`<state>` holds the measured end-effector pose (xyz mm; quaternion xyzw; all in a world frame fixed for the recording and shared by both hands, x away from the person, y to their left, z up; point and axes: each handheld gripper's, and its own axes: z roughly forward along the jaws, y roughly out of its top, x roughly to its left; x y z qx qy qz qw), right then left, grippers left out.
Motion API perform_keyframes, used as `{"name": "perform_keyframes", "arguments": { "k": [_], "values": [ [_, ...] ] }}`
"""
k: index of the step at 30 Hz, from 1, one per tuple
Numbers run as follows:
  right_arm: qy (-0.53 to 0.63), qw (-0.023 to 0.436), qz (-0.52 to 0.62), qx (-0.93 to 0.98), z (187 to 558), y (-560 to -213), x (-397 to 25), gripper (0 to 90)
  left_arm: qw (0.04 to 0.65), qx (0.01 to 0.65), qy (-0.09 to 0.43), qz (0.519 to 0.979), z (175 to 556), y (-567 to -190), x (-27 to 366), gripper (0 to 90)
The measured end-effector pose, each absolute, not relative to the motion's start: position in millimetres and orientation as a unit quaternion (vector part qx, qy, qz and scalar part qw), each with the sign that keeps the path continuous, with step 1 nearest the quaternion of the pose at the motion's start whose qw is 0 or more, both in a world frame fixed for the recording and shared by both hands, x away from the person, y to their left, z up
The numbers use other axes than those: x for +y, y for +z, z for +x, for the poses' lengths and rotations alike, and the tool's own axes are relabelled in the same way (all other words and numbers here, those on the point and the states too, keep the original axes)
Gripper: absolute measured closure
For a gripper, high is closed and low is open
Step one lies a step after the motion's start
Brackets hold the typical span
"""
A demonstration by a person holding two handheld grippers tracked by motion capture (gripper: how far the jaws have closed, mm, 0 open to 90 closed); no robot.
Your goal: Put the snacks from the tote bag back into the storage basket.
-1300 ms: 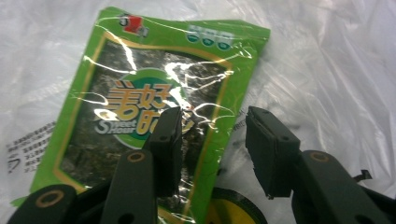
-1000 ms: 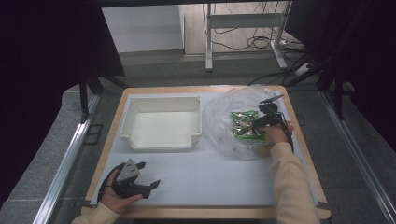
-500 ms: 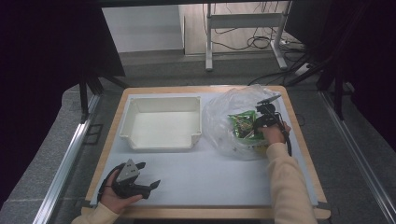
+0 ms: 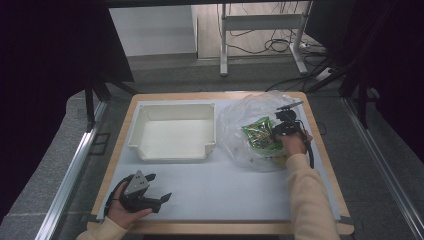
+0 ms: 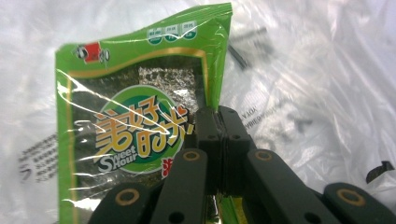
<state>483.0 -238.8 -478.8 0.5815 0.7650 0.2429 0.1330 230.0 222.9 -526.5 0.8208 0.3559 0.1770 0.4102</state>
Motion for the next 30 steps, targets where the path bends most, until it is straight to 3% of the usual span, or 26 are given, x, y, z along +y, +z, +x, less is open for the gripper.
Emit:
{"name": "perform_keyframes", "arguments": {
  "k": [9, 30],
  "values": [
    [0.284, 0.160, 0.562, 0.761, 470.4, -460.3, -241.5, 89.0, 0.409, 0.355, 0.176, 0.822, 230.1, -526.8, 222.4, 13.4],
    [0.351, 0.171, 0.560, 0.731, 457.5, -437.9, -257.3, 89.3, 0.408, 0.355, 0.176, 0.822, 230.3, -527.1, 222.3, 13.4]
  ]
}}
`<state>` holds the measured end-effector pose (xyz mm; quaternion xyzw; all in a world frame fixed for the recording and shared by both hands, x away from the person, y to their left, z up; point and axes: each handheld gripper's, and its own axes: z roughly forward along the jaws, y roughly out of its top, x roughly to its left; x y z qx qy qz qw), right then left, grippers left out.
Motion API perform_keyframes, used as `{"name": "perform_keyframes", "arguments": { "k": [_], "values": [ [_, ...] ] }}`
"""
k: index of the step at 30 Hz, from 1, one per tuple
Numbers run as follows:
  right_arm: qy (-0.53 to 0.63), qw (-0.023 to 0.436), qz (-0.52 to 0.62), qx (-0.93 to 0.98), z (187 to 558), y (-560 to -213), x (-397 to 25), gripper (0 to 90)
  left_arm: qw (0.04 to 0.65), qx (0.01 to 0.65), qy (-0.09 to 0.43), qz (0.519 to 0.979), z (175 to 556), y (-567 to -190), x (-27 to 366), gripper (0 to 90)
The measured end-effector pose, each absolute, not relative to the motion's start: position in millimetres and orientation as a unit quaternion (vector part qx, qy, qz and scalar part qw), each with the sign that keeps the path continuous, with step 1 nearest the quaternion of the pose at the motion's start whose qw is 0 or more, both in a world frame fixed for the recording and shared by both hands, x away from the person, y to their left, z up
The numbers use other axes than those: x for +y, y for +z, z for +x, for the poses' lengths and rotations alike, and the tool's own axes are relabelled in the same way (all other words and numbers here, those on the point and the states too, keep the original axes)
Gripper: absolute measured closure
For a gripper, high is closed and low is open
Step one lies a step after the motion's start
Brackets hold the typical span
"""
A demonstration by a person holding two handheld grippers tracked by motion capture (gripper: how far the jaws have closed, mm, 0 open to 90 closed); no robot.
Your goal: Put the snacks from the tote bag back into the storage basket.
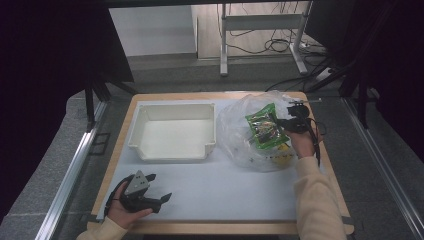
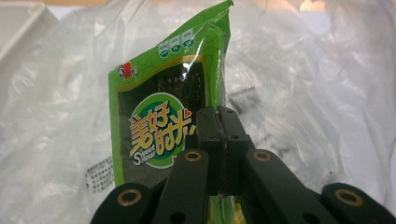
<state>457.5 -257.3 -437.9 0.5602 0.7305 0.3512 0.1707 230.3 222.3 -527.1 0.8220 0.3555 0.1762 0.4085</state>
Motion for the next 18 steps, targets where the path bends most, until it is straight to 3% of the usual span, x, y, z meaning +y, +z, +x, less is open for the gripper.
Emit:
{"name": "perform_keyframes", "arguments": {
  "k": [18],
  "values": [
    [0.400, 0.180, 0.557, 0.705, 449.8, -419.7, -267.5, 89.4, 0.408, 0.356, 0.176, 0.823, 230.3, -527.2, 222.0, 13.4]
  ]
}}
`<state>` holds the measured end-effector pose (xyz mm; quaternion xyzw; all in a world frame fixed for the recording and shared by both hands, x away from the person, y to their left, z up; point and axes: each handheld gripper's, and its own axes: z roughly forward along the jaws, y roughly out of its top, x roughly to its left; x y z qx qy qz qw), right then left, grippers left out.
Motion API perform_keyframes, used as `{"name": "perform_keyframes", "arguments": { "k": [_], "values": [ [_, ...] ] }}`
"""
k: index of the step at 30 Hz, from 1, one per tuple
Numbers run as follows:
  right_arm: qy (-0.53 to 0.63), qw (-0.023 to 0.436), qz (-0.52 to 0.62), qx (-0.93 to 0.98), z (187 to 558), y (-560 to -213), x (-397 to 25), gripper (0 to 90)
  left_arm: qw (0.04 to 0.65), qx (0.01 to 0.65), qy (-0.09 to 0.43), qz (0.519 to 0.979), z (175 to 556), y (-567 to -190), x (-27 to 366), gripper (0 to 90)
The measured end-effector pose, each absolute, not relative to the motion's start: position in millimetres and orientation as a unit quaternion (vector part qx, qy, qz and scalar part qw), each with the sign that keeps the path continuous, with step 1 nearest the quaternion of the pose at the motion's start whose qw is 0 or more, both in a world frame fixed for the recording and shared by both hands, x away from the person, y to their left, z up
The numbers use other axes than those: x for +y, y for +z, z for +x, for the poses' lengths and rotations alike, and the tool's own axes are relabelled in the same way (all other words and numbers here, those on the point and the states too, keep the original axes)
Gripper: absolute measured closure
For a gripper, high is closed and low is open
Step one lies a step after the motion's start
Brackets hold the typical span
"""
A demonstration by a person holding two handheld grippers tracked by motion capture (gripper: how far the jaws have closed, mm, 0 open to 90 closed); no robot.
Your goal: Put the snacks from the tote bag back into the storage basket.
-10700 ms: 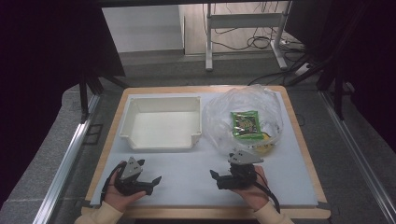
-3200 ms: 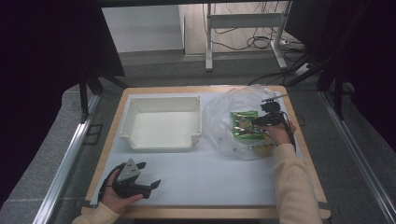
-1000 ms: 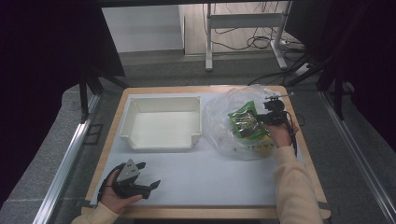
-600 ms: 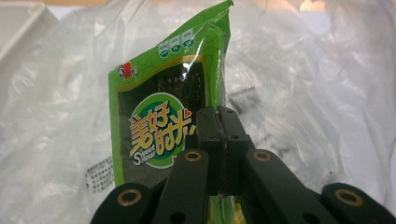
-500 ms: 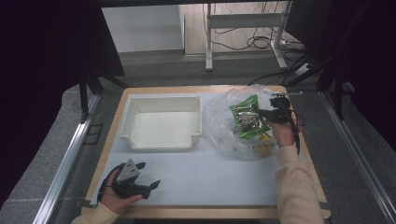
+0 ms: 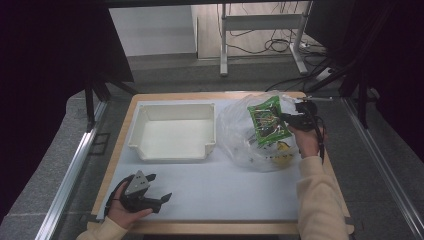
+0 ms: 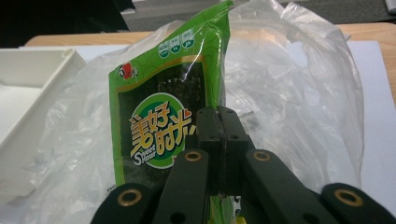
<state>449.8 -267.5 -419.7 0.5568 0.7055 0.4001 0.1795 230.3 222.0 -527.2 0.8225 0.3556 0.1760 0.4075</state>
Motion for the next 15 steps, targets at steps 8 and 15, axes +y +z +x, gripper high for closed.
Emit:
{"name": "perform_keyframes", "arguments": {
  "k": [8, 15],
  "values": [
    [0.414, 0.183, 0.550, 0.701, 444.3, -410.3, -266.1, 89.4, 0.407, 0.355, 0.176, 0.823, 230.2, -527.2, 221.7, 13.4],
    [0.431, 0.188, 0.541, 0.698, 439.0, -402.1, -263.2, 89.4, 0.407, 0.355, 0.176, 0.823, 230.4, -527.6, 221.4, 13.4]
  ]
}}
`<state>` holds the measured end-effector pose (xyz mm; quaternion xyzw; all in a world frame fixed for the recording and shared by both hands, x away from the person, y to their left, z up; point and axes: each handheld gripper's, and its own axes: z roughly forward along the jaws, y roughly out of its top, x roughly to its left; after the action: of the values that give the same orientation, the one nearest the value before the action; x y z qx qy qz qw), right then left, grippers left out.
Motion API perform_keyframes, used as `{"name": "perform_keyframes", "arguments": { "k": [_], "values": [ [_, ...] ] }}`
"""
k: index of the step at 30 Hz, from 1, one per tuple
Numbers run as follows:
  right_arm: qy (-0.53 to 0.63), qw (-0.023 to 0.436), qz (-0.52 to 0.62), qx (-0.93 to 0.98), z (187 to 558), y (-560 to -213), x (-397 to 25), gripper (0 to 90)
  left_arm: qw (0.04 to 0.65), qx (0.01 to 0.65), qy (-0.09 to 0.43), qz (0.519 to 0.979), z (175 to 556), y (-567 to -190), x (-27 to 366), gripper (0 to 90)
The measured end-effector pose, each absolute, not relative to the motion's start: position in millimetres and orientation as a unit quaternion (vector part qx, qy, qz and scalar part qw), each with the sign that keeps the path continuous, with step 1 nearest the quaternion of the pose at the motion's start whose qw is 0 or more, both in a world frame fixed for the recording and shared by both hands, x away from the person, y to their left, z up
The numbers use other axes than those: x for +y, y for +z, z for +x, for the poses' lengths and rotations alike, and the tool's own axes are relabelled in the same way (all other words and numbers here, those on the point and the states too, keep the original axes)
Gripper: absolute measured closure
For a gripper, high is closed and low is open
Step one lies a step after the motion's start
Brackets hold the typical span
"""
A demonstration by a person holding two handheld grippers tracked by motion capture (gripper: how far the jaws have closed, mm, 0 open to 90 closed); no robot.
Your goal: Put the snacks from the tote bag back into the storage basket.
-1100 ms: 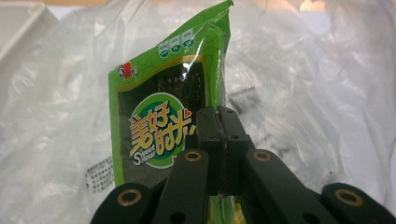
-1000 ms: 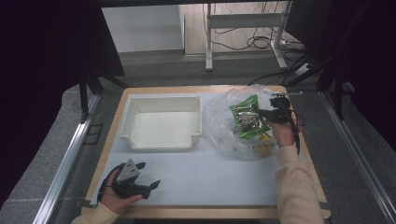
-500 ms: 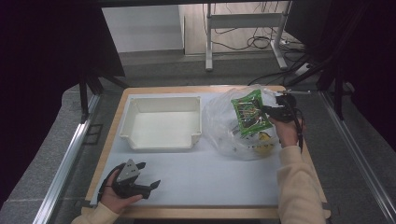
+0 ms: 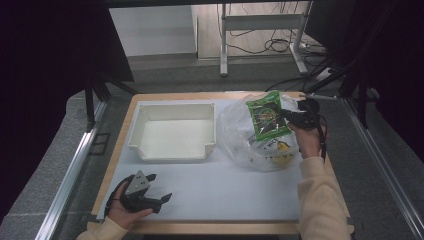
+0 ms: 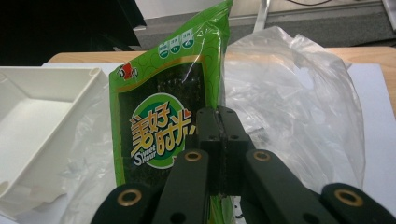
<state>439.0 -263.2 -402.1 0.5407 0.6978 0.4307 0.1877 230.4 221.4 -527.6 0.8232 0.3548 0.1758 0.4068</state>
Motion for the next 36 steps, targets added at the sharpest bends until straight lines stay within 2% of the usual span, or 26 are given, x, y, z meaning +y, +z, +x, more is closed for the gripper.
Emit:
{"name": "perform_keyframes", "arguments": {
  "k": [19, 36],
  "values": [
    [0.468, 0.182, 0.524, 0.688, 428.4, -385.9, -259.4, 89.4, 0.405, 0.355, 0.175, 0.824, 230.5, -528.0, 220.8, 13.4],
    [0.496, 0.181, 0.497, 0.689, 421.7, -368.2, -239.6, 89.4, 0.406, 0.356, 0.175, 0.823, 230.5, -528.0, 221.1, 13.4]
  ]
}}
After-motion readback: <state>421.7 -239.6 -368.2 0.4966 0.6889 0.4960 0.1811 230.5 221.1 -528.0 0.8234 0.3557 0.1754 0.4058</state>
